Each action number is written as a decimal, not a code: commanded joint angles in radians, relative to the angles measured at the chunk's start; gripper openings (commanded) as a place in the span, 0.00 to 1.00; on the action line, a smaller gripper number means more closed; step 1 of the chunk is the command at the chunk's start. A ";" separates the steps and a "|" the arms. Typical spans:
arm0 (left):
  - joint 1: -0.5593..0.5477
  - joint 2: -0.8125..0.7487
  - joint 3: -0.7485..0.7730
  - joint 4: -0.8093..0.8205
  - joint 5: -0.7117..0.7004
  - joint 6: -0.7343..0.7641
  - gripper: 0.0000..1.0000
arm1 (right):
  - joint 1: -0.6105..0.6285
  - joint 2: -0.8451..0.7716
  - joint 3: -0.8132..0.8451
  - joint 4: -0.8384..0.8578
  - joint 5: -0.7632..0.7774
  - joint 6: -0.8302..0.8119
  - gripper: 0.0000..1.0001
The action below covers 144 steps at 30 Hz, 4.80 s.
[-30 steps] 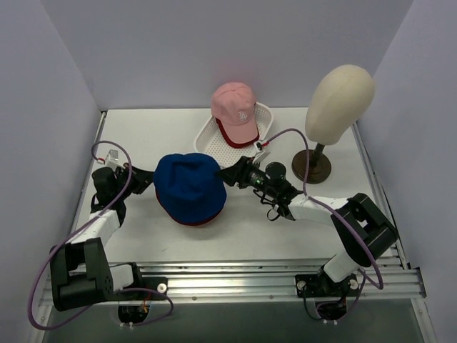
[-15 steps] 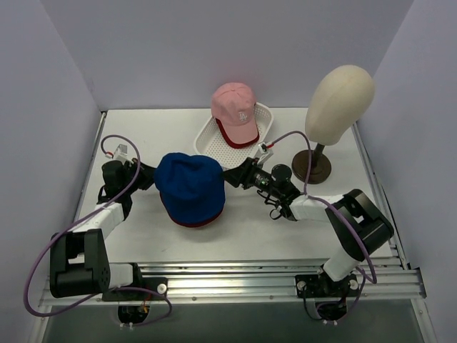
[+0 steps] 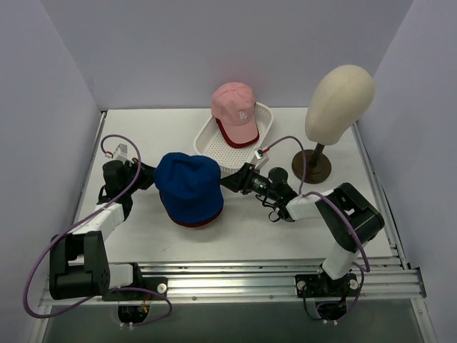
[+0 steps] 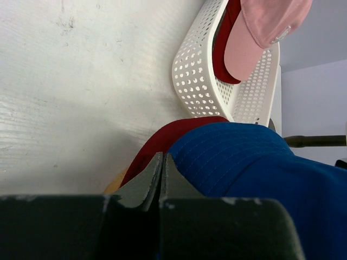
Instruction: Stack the hats
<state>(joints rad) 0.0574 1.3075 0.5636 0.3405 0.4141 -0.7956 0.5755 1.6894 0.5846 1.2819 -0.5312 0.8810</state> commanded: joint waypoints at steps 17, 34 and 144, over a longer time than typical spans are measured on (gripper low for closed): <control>-0.004 -0.082 -0.004 -0.051 -0.090 0.068 0.02 | 0.000 0.046 -0.080 0.523 -0.082 0.104 0.49; -0.004 -0.175 -0.037 -0.109 -0.116 0.090 0.02 | -0.008 -0.138 -0.161 0.324 0.063 0.093 0.51; -0.011 -0.368 0.008 -0.405 -0.333 0.101 0.23 | 0.228 -0.273 -0.163 -0.154 0.476 -0.065 0.44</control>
<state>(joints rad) 0.0463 1.0561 0.4931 0.0601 0.1398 -0.6926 0.7898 1.5120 0.4088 1.2243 -0.1539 0.8845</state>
